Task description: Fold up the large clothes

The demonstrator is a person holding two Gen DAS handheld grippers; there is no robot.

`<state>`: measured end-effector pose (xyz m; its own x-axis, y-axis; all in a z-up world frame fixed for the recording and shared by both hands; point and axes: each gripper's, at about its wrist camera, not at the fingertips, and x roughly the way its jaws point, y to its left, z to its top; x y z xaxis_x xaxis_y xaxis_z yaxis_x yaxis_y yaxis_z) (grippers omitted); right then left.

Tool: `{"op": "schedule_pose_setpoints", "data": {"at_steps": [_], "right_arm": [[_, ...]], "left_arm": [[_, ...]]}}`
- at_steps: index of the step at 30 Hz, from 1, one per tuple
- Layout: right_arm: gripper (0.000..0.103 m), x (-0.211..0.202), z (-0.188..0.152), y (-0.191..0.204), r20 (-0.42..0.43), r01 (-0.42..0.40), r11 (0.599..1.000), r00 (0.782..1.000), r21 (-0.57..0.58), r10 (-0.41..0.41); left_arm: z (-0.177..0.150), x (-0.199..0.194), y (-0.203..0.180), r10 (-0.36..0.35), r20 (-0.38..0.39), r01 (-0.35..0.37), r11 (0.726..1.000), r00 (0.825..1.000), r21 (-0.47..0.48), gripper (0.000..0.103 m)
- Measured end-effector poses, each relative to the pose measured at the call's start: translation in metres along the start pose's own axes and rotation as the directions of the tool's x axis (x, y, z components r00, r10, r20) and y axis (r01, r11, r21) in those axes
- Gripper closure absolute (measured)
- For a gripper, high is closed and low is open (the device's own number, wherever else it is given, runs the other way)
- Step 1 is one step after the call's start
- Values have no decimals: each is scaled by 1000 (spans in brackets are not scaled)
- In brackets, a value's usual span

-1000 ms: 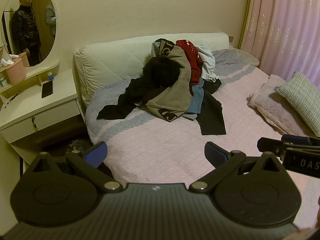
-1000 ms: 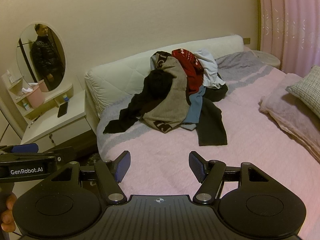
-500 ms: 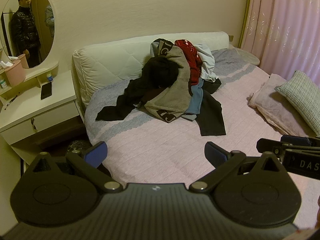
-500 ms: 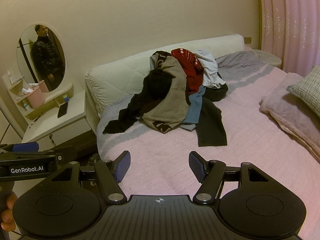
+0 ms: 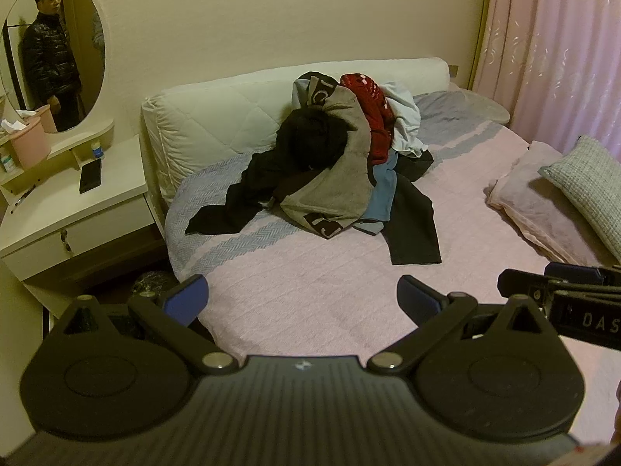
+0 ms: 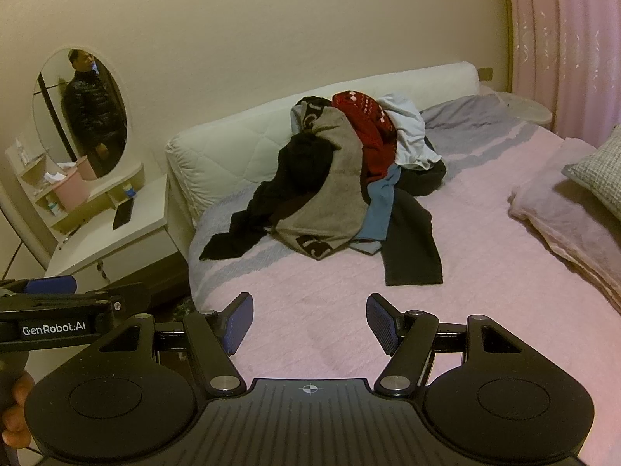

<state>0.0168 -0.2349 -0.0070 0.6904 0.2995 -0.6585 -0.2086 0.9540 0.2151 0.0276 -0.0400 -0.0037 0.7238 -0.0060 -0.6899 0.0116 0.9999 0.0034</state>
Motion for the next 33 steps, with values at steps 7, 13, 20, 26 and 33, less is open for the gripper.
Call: {"op": "schedule_pose_setpoints", "data": {"at_steps": [7, 13, 20, 26, 33], "right_arm": [[41, 8, 6, -12, -5, 0, 1000, 1000, 14, 0], [41, 21, 14, -17, -5, 5, 1000, 1000, 20, -5], [41, 51, 26, -32, -19, -2, 997, 1000, 79, 4], [41, 101, 49, -52, -20, 33, 989, 999, 145, -30], [41, 185, 97, -84, -10, 84, 953, 996, 291, -85]], "left_arm": [[7, 10, -7, 1, -8, -1, 1000, 1000, 9, 1], [17, 26, -6, -1, -22, 1, 1000, 1000, 13, 1], [40, 65, -1, -26, -43, 27, 999, 999, 34, 1], [82, 131, 4, -70, -72, 76, 993, 995, 86, 1], [153, 243, 12, -139, -115, 155, 977, 984, 146, 6]]}}
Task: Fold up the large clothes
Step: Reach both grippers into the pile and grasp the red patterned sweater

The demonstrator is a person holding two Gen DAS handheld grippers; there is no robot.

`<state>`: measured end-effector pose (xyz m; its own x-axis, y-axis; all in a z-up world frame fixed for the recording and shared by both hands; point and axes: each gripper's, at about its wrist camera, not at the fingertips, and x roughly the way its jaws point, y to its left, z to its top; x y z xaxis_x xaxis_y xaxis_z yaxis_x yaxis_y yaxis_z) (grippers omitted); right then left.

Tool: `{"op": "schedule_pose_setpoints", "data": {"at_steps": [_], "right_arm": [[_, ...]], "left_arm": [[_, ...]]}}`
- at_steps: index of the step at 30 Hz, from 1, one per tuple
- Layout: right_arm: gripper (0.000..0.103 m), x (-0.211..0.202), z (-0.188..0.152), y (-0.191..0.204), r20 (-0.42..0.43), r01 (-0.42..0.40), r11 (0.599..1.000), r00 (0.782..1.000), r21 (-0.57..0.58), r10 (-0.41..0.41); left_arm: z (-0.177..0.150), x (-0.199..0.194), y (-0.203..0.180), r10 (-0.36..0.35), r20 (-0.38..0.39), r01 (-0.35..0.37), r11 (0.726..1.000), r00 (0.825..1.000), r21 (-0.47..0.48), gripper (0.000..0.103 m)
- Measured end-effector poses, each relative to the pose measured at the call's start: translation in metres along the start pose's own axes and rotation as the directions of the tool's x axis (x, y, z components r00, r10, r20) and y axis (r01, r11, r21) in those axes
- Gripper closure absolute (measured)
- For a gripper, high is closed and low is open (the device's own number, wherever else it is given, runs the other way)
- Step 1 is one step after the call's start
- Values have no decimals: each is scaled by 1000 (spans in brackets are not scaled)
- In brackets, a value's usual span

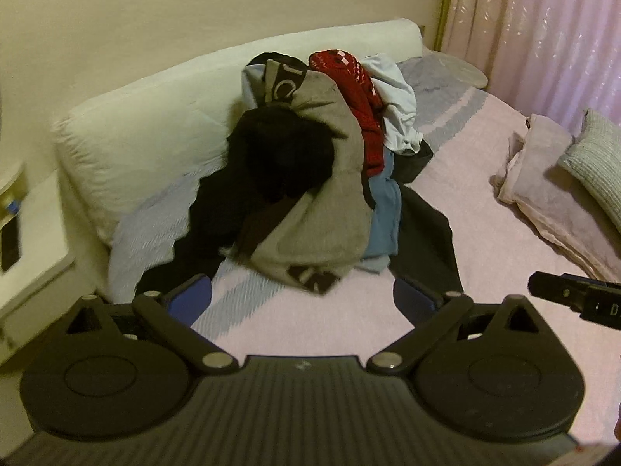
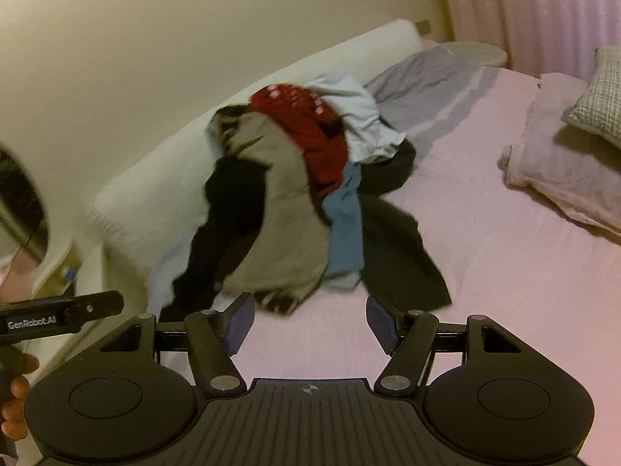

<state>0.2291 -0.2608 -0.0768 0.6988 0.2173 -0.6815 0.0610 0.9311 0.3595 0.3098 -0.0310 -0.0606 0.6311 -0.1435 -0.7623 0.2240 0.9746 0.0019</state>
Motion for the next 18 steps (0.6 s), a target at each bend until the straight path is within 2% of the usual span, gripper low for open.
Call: {"op": "schedule_pose_setpoints", "data": {"at_steps": [5, 9, 18], "right_arm": [[41, 54, 45, -2, 62, 40, 996, 997, 84, -46], [41, 99, 80, -4, 79, 55, 988, 995, 141, -67], [41, 205, 160, 6, 83, 132, 989, 987, 72, -138]], "left_arm": [[73, 71, 21, -57, 3, 57, 995, 998, 82, 8], [129, 120, 28, -116, 0, 115, 986, 993, 117, 10], [232, 213, 20, -214, -4, 212, 961, 977, 178, 17]]}}
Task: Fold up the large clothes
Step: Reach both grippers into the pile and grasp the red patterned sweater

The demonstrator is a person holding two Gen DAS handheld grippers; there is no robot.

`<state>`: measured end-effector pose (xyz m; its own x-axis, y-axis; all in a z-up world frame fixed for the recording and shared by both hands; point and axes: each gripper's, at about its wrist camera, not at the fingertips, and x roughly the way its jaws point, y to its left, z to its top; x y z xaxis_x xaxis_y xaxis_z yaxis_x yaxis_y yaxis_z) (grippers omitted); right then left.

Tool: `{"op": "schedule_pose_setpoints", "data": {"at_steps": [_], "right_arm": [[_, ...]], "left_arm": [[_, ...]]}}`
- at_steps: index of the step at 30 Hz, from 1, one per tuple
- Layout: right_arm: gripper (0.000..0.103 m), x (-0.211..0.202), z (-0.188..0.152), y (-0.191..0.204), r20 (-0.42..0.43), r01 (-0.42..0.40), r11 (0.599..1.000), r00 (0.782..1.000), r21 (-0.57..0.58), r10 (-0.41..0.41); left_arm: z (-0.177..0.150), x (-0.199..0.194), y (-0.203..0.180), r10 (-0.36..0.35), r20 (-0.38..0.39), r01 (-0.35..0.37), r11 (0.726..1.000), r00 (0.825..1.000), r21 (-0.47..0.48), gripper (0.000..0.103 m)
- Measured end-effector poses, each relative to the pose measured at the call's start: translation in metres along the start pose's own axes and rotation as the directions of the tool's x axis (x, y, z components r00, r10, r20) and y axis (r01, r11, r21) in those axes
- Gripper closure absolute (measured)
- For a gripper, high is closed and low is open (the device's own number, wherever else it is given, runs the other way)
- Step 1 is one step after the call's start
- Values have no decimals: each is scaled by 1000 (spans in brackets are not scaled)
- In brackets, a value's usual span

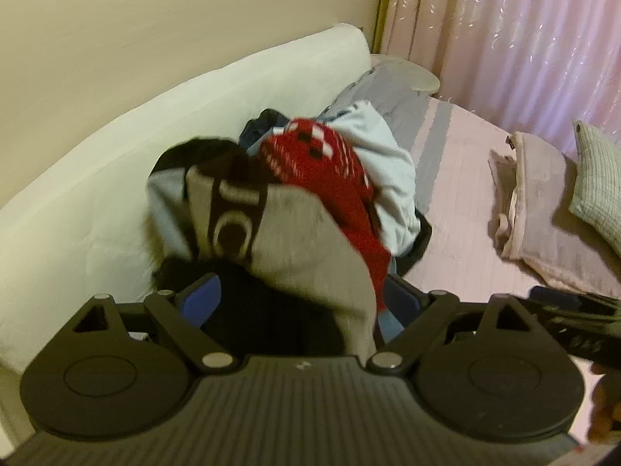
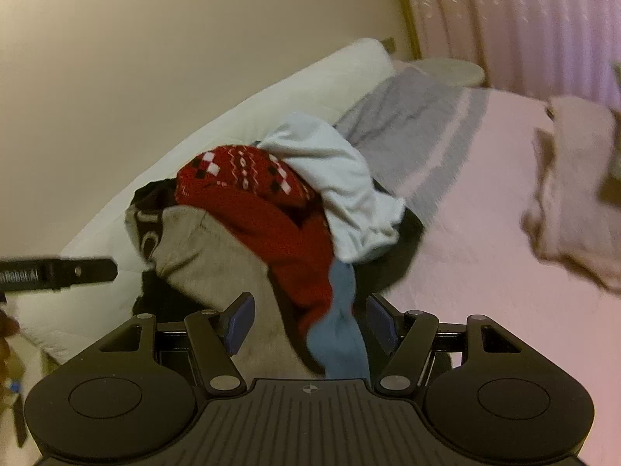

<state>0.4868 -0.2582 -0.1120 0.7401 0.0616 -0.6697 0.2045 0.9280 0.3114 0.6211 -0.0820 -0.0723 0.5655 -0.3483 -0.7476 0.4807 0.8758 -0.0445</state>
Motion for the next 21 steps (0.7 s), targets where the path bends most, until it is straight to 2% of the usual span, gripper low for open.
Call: {"op": "schedule_pose_setpoints", "data": {"at_steps": [5, 10, 14, 16, 18, 21], "right_arm": [[41, 65, 29, 16, -4, 26, 997, 1000, -79, -27], [41, 114, 50, 24, -1, 40, 991, 999, -124, -41], [41, 143, 58, 31, -21, 10, 989, 1000, -145, -13], [41, 158, 58, 38, -33, -15, 985, 999, -170, 9], [41, 174, 56, 49, -45, -25, 974, 999, -225, 15], [41, 202, 51, 68, -42, -4, 942, 999, -335, -10]], "left_arm": [[45, 44, 11, -46, 21, 46, 999, 999, 7, 26], [76, 84, 25, -92, 49, 93, 996, 995, -18, 28], [78, 113, 48, -35, 6, 35, 999, 999, -39, 29], [71, 124, 65, -6, -24, 4, 997, 1000, -79, 30], [68, 131, 80, -10, -37, 5, 992, 999, -125, 32], [63, 135, 87, -20, -40, 14, 991, 999, -136, 32]]}}
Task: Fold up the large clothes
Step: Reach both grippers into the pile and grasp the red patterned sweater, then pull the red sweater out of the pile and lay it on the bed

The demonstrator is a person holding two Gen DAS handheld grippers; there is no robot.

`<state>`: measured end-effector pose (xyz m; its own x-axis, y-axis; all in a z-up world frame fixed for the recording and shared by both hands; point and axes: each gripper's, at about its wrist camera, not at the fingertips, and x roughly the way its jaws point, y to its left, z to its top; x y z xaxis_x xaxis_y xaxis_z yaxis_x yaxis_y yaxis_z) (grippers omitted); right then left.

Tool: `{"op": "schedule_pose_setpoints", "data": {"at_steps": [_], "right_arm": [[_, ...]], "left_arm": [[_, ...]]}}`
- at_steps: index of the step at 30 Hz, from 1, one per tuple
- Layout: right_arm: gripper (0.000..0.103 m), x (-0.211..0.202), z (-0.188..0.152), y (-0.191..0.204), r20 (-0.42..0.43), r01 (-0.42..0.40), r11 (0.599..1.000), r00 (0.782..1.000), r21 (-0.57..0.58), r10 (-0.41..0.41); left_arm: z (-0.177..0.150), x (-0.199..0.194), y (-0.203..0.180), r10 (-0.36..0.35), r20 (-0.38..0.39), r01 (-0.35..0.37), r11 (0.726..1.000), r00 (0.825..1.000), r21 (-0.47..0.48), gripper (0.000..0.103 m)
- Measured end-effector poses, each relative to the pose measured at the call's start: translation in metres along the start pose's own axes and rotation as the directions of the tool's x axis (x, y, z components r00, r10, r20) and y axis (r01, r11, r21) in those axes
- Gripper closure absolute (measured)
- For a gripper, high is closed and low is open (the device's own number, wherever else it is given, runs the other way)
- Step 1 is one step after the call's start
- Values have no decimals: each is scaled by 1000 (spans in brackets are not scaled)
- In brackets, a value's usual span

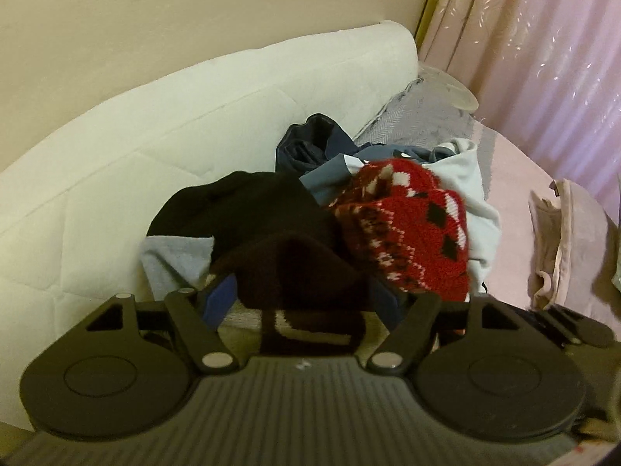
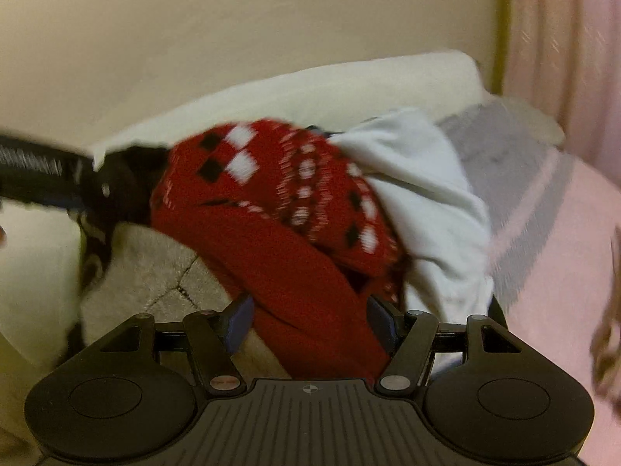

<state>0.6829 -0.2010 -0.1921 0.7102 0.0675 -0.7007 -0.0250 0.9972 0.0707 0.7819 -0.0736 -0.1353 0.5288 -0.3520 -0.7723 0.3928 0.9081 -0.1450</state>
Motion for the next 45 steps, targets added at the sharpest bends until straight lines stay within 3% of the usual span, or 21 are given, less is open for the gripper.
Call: {"op": "schedule_pose_setpoints", "data": {"at_steps": [3, 4, 5, 11, 16, 22, 27, 30, 36, 37, 38, 39, 40, 41, 42, 43, 45], "right_arm": [[46, 25, -2, 13, 5, 4, 997, 1000, -76, -3], [88, 27, -3, 13, 26, -38, 996, 999, -75, 40], [98, 26, -3, 11, 34, -104, 993, 994, -58, 106], [100, -38, -21, -21, 232, -185, 974, 961, 130, 151], [100, -119, -22, -54, 359, -185, 954, 929, 237, 91], [101, -216, -15, -66, 530, -178, 956, 848, 234, 28], [101, -293, -21, -74, 671, -193, 945, 741, 265, -37], [101, -342, -20, -77, 704, -160, 956, 707, 248, -64], [100, -447, -50, -84, 767, -113, 952, 623, 284, -155], [103, -465, -58, -84, 785, -98, 952, 594, 289, -177], [103, -499, -71, -75, 843, -86, 956, 498, 282, -203], [103, -530, -80, -72, 878, -48, 959, 417, 280, -236], [103, -563, -85, -70, 887, 5, 953, 365, 302, -282], [103, -591, -88, -70, 890, 46, 951, 342, 306, -303], [103, -612, -87, -73, 874, 81, 952, 381, 294, -303], [103, -626, -85, -80, 830, 98, 952, 469, 292, -302], [103, -632, -101, -96, 732, 95, 940, 603, 329, -317]], "left_arm": [[-1, 3, 1, 10, 0, -10, 1000, 1000, 8, 32], [-1, 3, 1, 16, -2, -16, 1000, 1000, 4, 32], [-1, 2, 2, 15, -4, -15, 1000, 1000, -3, 32], [4, -11, -2, -5, 17, 6, 1000, 1000, -25, 32], [8, -39, -23, -36, 58, 35, 999, 998, 7, 31], [-2, -76, -54, -68, 95, 64, 997, 993, 44, 30], [-13, -109, -76, -95, 112, 88, 994, 989, 65, 29], [-24, -132, -92, -117, 119, 108, 991, 986, 79, 29], [-50, -174, -141, -203, 119, 184, 971, 972, 151, 29], [-55, -181, -151, -221, 122, 200, 966, 968, 163, 29], [-60, -189, -162, -239, 123, 216, 961, 963, 175, 28], [-64, -196, -167, -252, 123, 227, 956, 960, 185, 28], [-69, -203, -178, -267, 123, 240, 950, 956, 197, 28], [-74, -210, -186, -285, 124, 256, 944, 950, 210, 28], [-80, -218, -198, -298, 127, 266, 938, 946, 225, 26], [-86, -223, -205, -316, 121, 280, 928, 941, 245, 24], [-103, -232, -220, -320, 112, 279, 919, 941, 279, 19]]}}
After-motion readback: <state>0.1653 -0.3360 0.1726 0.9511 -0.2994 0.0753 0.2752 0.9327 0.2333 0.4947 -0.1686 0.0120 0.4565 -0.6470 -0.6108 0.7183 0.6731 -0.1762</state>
